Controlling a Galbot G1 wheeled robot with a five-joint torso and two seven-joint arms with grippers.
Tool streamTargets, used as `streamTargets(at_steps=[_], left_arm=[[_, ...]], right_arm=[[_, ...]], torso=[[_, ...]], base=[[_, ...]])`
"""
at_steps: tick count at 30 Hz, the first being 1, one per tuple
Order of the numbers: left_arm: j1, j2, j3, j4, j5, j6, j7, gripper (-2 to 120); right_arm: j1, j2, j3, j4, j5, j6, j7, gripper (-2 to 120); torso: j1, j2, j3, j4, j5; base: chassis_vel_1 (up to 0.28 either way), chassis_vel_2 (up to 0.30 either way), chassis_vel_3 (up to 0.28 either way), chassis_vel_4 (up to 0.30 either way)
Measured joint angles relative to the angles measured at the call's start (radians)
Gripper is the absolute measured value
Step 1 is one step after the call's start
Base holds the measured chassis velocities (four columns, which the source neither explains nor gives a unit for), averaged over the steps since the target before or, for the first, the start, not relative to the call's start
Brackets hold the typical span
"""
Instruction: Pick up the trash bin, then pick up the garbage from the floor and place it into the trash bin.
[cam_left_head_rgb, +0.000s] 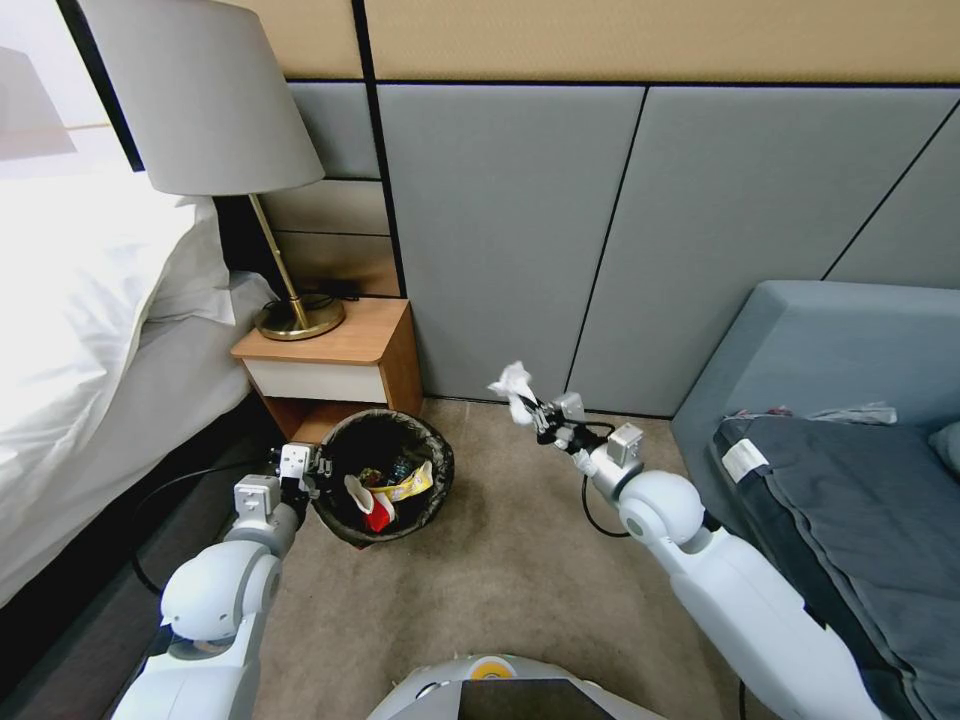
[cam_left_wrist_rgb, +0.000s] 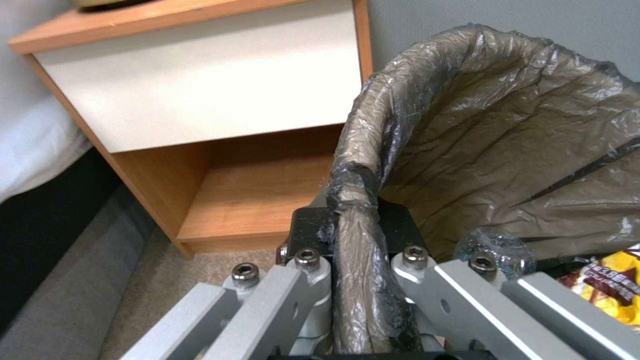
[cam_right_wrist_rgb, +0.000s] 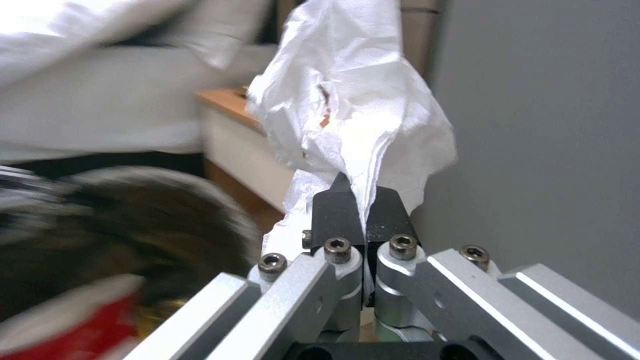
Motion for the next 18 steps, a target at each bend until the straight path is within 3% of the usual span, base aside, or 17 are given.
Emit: streamTargets(at_steps=[7,18], left_arm=[[-0.002,0.002,0.004,0.000,0.000,0.005,-0.001,4],[0.000,0.007,0.001,0.001,0.001,0.008,-0.003,4]], right_arm=[[0.103,0.019,-0.179,0.022,0.029,-0.023,0.008,0],[0.134,0.037,-0.346,0.036,0.049,-0.050,0.045,0]], torso=[[0.000,0.000,0.000,0.0002,0.0000],[0.000,0.000,0.000,0.0000,0.0001]], base=[[0.000,0.000,0.000,0.000],[0.000,0.000,0.000,0.000]])
